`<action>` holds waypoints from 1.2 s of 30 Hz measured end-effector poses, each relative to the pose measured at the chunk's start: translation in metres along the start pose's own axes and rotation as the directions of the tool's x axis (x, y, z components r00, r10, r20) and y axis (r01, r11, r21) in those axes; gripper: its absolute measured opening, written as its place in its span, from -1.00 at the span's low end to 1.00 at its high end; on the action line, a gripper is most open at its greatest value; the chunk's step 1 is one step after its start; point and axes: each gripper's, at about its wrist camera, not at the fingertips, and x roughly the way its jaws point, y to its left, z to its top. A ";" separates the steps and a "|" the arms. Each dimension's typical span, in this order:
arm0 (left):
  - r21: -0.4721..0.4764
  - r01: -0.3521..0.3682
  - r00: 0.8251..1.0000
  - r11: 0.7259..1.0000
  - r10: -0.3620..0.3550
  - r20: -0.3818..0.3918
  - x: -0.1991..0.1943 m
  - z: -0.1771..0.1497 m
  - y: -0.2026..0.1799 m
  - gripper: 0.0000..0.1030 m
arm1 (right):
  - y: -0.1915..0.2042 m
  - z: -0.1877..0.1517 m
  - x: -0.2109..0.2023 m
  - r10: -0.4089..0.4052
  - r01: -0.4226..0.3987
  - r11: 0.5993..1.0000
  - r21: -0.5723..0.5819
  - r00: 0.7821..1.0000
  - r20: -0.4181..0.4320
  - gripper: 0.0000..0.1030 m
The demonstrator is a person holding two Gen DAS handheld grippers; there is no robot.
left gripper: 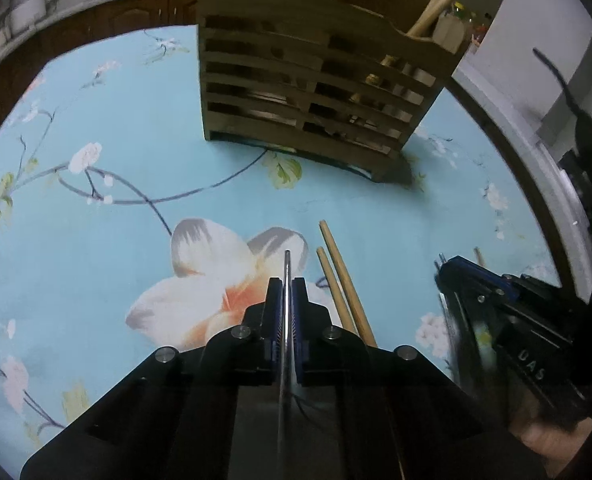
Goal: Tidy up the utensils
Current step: 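Lift both held chopsticks upright and carry them over the wooden holder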
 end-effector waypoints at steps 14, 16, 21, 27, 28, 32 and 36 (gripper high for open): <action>-0.003 0.156 0.963 0.988 -0.152 0.221 -0.130 -0.029 0.005 -0.93 | 0.010 -0.004 -0.113 0.091 -0.096 0.995 0.018 0.976 0.200 -0.92; -0.001 0.176 0.954 0.984 -0.171 0.248 -0.146 -0.031 0.007 -0.93 | 0.012 -0.004 -0.131 0.100 -0.106 0.994 0.014 0.967 0.235 -0.92; 0.001 0.207 0.930 0.978 -0.197 0.311 -0.180 -0.039 0.014 -0.93 | 0.017 -0.001 -0.168 0.107 -0.111 0.994 -0.005 0.945 0.309 -0.92; 0.006 0.226 0.904 0.974 -0.212 0.371 -0.207 -0.039 0.019 -0.93 | 0.017 0.009 -0.197 0.112 -0.117 0.993 -0.012 0.916 0.386 -0.92; 0.007 0.224 0.901 0.974 -0.210 0.380 -0.210 -0.038 0.019 -0.93 | 0.018 0.011 -0.200 0.114 -0.118 0.993 -0.014 0.911 0.395 -0.92; 0.011 0.220 0.891 0.975 -0.206 0.404 -0.219 -0.033 0.022 -0.93 | 0.020 0.018 -0.207 0.118 -0.119 0.993 -0.024 0.900 0.419 -0.92; 0.011 0.216 0.888 0.976 -0.201 0.413 -0.221 -0.029 0.024 -0.93 | 0.023 0.024 -0.209 0.124 -0.124 0.992 -0.028 0.894 0.431 -0.92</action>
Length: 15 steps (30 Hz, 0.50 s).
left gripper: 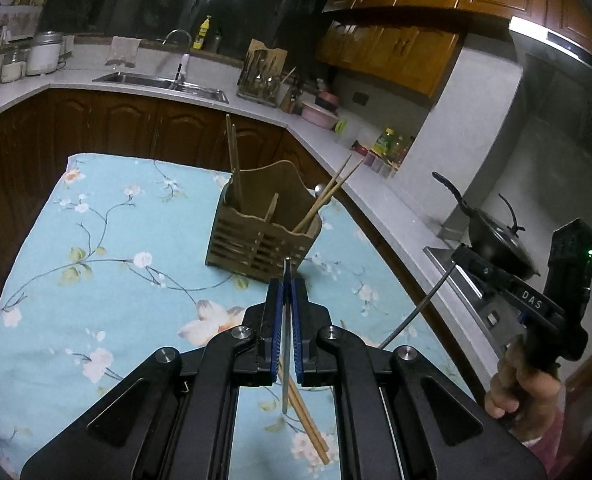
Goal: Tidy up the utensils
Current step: 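Lift both held chopsticks upright and carry them over the wooden holder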
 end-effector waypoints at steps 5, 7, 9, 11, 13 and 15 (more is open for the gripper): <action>0.001 -0.004 1.000 1.000 0.004 0.016 0.000 0.007 0.001 -0.93 | 0.002 0.005 0.001 0.005 -0.005 1.000 -0.001 1.000 0.013 -0.92; 0.001 -0.006 1.000 1.000 0.006 0.026 0.000 0.012 0.001 -0.93 | 0.001 0.007 0.002 0.005 -0.005 1.000 0.000 1.000 0.018 -0.92; 0.002 -0.011 0.999 1.000 0.011 0.041 0.000 0.018 0.001 -0.93 | 0.001 0.011 0.003 0.006 -0.006 1.000 0.000 1.000 0.024 -0.92; 0.004 -0.014 0.998 1.000 0.013 0.059 0.001 0.026 0.001 -0.93 | 0.001 0.017 0.004 0.004 -0.004 1.000 -0.001 0.999 0.037 -0.92; 0.006 -0.016 0.997 1.000 0.016 0.079 0.001 0.034 0.000 -0.93 | 0.000 0.022 0.005 0.002 -0.002 1.000 -0.006 0.999 0.050 -0.92; 0.013 -0.024 0.994 1.000 0.022 0.104 0.001 0.045 -0.001 -0.93 | 0.000 0.029 0.007 -0.001 0.001 1.000 -0.010 0.997 0.073 -0.92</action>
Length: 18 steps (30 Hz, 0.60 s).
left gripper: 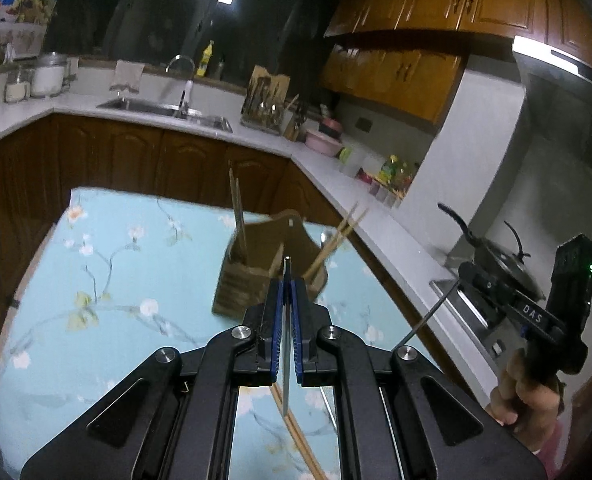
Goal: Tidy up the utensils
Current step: 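Lift both held chopsticks upright and carry them over the wooden holder, then lower the chopsticks into the holder and open both tools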
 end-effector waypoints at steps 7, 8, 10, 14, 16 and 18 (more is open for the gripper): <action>0.016 -0.008 0.996 1.000 0.007 0.094 0.014 0.053 -0.003 -0.93 | 0.001 0.041 0.016 -0.004 0.004 1.000 -0.003 0.996 0.094 -0.92; 0.013 -0.005 0.995 1.000 0.003 0.105 0.016 0.060 -0.002 -0.93 | 0.001 0.046 0.019 -0.006 0.007 1.000 -0.004 0.994 0.106 -0.92; 0.003 -0.003 0.992 1.000 0.003 0.129 0.024 0.075 -0.001 -0.93 | 0.000 0.060 0.026 -0.011 0.012 1.000 -0.001 0.990 0.138 -0.92; -0.001 -0.024 0.984 1.000 0.024 0.179 0.043 0.101 0.003 -0.93 | -0.003 0.081 0.045 -0.020 0.018 1.000 0.011 0.983 0.180 -0.92; -0.005 -0.044 0.979 0.999 0.044 0.197 0.053 0.109 0.005 -0.93 | -0.005 0.084 0.053 -0.014 0.010 1.000 0.019 0.981 0.193 -0.92; -0.013 -0.060 0.975 0.998 0.061 0.212 0.065 0.114 0.009 -0.93 | -0.006 0.084 0.062 -0.027 0.024 1.000 0.017 0.980 0.196 -0.92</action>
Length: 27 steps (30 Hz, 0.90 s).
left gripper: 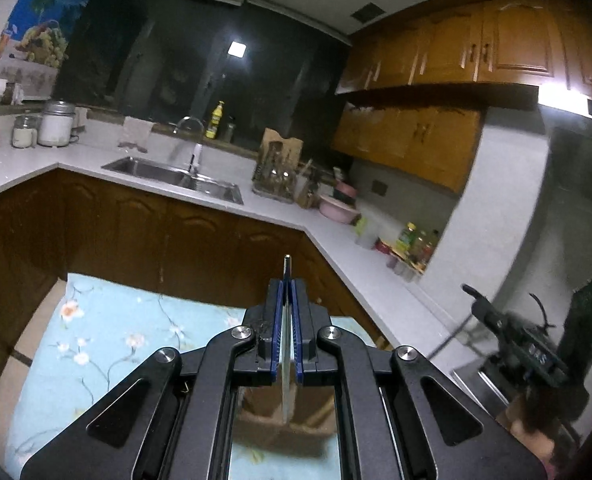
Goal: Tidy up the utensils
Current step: 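Lower the chopsticks into the holder and open both tools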
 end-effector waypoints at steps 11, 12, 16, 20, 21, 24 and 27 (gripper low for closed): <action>-0.020 -0.059 0.998 0.998 0.058 -0.036 0.052 -0.044 0.014 -0.93 | -0.005 -0.042 0.036 -0.035 0.035 0.999 -0.007 0.999 -0.029 -0.92; -0.015 -0.061 0.997 0.998 0.060 -0.044 0.055 -0.049 0.014 -0.93 | -0.007 -0.045 0.040 -0.039 0.039 0.999 -0.007 0.999 -0.037 -0.92; -0.002 -0.075 0.992 0.997 0.074 -0.104 0.071 -0.074 0.016 -0.93 | -0.012 -0.064 0.049 -0.047 0.048 0.999 0.008 0.996 -0.072 -0.92; -0.004 -0.084 0.983 0.996 0.082 -0.162 0.084 -0.092 0.022 -0.92 | -0.020 -0.074 0.057 -0.047 0.052 0.998 0.033 0.992 -0.117 -0.92; -0.003 -0.088 0.985 0.996 0.086 -0.151 0.083 -0.093 0.022 -0.92 | -0.021 -0.076 0.059 -0.048 0.053 0.998 0.034 0.990 -0.130 -0.92; -0.010 -0.081 0.984 0.997 0.078 -0.159 0.083 -0.092 0.024 -0.92 | -0.025 -0.081 0.063 -0.048 0.054 0.998 0.037 0.987 -0.153 -0.91; 0.004 -0.084 0.983 0.996 0.084 -0.164 0.084 -0.091 0.022 -0.92 | -0.027 -0.079 0.065 -0.051 0.058 0.998 0.039 0.985 -0.163 -0.91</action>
